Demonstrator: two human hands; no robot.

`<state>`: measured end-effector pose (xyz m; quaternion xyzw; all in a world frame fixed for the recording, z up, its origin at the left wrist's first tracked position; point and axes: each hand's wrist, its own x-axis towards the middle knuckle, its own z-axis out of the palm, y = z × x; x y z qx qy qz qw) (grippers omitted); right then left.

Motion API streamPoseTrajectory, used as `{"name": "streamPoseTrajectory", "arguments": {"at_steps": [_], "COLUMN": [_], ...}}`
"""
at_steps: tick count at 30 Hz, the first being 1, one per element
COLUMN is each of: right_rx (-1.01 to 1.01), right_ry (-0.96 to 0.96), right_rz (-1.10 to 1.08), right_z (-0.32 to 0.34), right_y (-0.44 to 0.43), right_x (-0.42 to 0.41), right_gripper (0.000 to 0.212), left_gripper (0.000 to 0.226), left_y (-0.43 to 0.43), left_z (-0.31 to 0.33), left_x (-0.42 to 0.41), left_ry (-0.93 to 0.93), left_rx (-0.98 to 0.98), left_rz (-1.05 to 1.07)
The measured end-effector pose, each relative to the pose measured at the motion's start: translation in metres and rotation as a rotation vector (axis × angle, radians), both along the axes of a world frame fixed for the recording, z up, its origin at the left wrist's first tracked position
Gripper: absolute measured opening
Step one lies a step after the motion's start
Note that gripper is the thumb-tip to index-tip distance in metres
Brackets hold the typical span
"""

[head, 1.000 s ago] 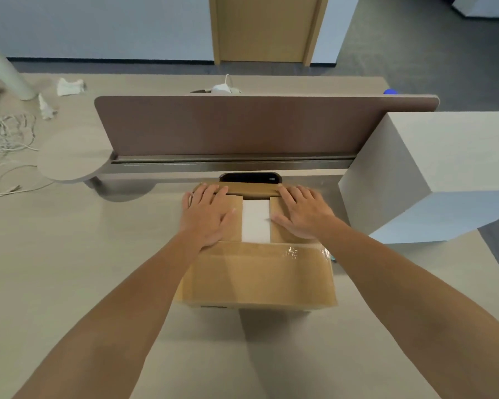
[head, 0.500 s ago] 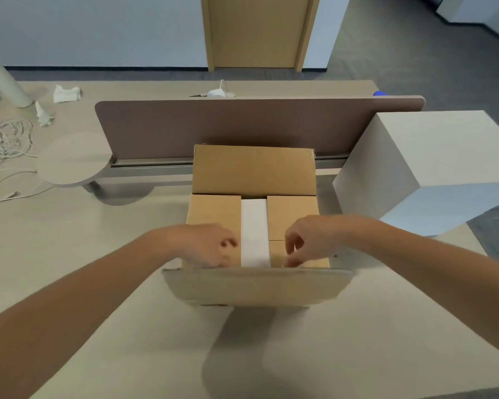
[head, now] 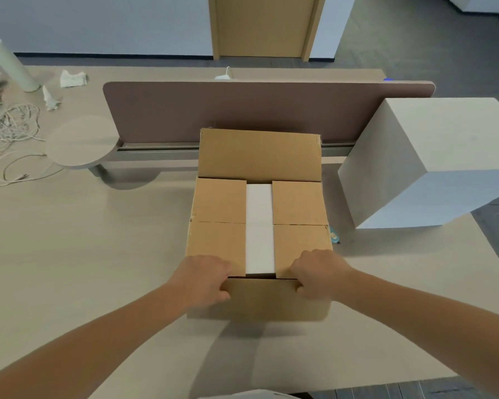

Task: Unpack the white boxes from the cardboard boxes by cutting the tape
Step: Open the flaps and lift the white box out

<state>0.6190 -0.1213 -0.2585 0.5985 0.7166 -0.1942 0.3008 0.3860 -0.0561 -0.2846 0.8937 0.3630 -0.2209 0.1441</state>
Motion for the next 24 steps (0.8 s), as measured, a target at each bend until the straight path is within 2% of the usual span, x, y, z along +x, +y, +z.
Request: {"name": "streamPoseTrajectory", "arguments": {"at_steps": [2, 4, 7, 10, 12, 13, 15, 18, 21, 24], "right_rx": [0.036, 0.036, -0.030, -0.194, -0.157, -0.093, 0.062, 0.232, 0.200, 0.213], "right_ry": [-0.007, 0.007, 0.025, 0.080, 0.071, 0.067, 0.054, 0.039, 0.013, 0.017], "right_rz": [0.042, 0.049, 0.027, 0.006, 0.074, 0.112, 0.177, 0.308, 0.374, 0.387], "right_z": [-0.004, -0.006, -0.004, 0.007, 0.013, 0.012, 0.008, 0.000, -0.008, -0.013], "right_y": [-0.001, -0.002, 0.000, 0.013, 0.030, 0.039, 0.057, 0.075, 0.078, 0.074], "right_x": [-0.001, 0.000, 0.002, 0.007, 0.008, 0.007, 0.006, 0.007, 0.014, 0.025], "right_gripper": [0.021, 0.021, 0.021, 0.019, 0.016, 0.017, 0.032, 0.055, 0.067, 0.070], "left_gripper": [0.020, 0.023, 0.034, 0.037, 0.030, 0.035, 0.053, 0.073, 0.071, 0.060], "left_y": [-0.004, -0.004, 0.008, 0.030, 0.042, 0.047, 0.053, 0.059, 0.060, 0.062], "left_z": [-0.004, -0.008, -0.004, 0.012, 0.019, 0.016, 0.008, -0.008, -0.020, -0.017], "left_x": [0.001, 0.002, 0.002, 0.007, 0.015, 0.021, 0.034, 0.042, 0.037, 0.029], "left_ry": [-0.019, -0.005, 0.055, -0.113, -0.216, -0.232, -0.231, -0.086, 0.055, 0.014], "left_rx": [0.098, 0.126, -0.007, -0.172, -0.042, 0.079, 0.217, 0.203, 0.249, 0.226], "left_rz": [-0.056, -0.086, -0.103, 0.049, 0.096, 0.059, 0.001, 0.024, -0.096, -0.115]}}
